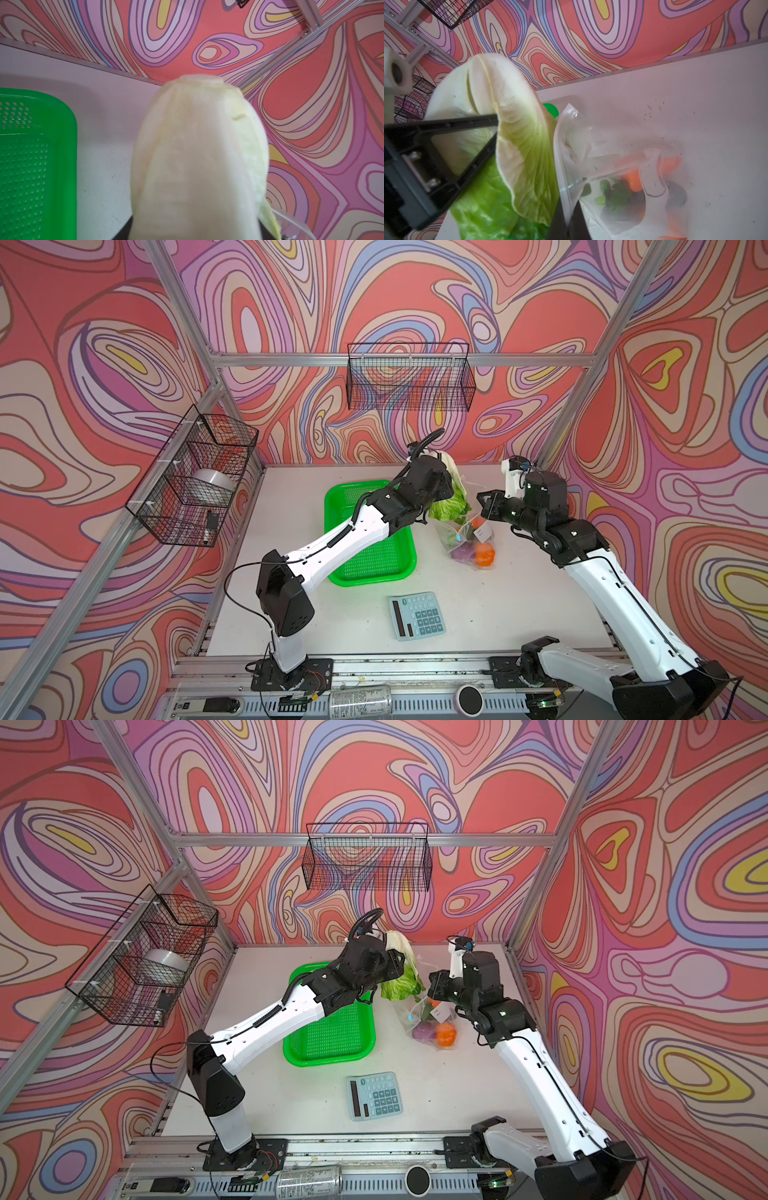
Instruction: Place the food in the zip-top bag and seal the zipper
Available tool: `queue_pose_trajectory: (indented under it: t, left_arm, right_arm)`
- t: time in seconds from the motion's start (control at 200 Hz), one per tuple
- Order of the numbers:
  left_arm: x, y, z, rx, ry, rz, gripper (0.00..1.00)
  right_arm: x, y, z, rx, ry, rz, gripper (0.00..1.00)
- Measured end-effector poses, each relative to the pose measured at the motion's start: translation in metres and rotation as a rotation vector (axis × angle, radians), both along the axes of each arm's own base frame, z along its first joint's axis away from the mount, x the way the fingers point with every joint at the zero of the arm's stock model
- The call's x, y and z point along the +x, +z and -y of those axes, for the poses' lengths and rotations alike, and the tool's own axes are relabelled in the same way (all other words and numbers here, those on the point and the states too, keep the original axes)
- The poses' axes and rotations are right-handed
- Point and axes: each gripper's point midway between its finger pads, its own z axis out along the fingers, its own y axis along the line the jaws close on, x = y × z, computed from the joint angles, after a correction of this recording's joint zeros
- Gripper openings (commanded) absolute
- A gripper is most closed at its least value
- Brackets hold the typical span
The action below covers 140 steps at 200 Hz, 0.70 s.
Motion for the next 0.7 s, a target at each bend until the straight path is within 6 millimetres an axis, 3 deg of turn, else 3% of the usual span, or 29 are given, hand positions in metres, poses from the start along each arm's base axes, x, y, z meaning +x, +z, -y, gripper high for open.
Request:
queue_pose_trajectory:
  t: [0.21,0.556,0.701]
  left_arm:
    - [0.001,-0.004,0.007,0.056,0.029,0.033,0.53]
    - [0.016,0.014,0.007,0.035,0.113,0.069,0.53]
    - [0.019,0.006,0.009,0.047,0.148,0.068,0.52]
  right_arm:
    - [-0.001,0.003,-0.008,0.035,0.036,-0.011,0.0]
    - [-0.003,0.005,-0.019,0.087,0.084,-0.019,0.0]
    - [-0.002,0.006,-0.022,0.111,0.087,-0.021,0.0]
